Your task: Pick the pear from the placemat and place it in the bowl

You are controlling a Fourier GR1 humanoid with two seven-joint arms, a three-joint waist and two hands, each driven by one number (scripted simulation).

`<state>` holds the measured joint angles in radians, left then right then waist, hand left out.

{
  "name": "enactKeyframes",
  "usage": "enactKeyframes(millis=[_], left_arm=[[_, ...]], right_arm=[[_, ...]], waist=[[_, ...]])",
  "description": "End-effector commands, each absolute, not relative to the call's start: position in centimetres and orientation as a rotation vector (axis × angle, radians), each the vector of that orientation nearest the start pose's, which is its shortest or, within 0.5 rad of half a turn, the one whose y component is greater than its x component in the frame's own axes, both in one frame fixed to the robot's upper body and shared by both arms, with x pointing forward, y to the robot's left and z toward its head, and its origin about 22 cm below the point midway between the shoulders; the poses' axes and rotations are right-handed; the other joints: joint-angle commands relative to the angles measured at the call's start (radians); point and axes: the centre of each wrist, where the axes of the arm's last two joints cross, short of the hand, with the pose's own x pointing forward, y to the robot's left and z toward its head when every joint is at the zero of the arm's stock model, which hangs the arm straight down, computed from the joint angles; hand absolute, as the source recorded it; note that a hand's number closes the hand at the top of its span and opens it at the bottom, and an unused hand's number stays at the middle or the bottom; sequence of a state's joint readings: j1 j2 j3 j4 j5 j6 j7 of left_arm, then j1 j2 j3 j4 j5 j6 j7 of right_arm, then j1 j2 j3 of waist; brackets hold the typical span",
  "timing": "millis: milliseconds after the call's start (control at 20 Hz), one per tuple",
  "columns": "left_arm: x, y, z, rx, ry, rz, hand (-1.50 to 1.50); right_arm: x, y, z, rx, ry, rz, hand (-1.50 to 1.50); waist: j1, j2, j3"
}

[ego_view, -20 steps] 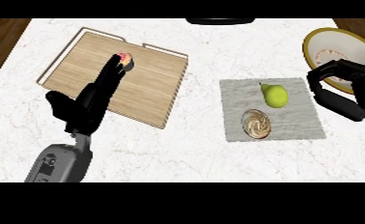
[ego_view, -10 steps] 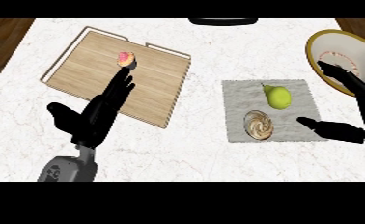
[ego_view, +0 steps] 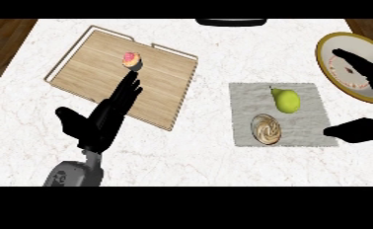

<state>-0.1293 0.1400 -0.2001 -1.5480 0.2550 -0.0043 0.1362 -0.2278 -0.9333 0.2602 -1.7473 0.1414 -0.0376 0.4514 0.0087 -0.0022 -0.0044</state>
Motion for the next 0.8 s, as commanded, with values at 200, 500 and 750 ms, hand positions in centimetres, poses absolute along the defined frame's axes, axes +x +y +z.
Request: enactKeyframes(millis=[200, 500, 750], left_arm=[[27.6, 20.1, 2.1, -0.288, -1.489, -0.137, 0.00], [27.8, 20.4, 2.5, -0.266, -1.485, -0.132, 0.00], [28.4, 19.8, 2.4, -0.269, -1.482, -0.138, 0.00]], right_arm=[[28.6, -25.9, 18.4, -0.775, -1.017, 0.933, -1.50], [32.3, -26.1, 19.5, -0.774, -0.846, 0.936, -1.50], [33.3, -25.8, 15.9, -0.782, -0.743, 0.968, -1.50]], waist=[[0.005, 0.005, 0.002], [0.003, 0.005, 0.003], [-0.003, 0.005, 0.004]])
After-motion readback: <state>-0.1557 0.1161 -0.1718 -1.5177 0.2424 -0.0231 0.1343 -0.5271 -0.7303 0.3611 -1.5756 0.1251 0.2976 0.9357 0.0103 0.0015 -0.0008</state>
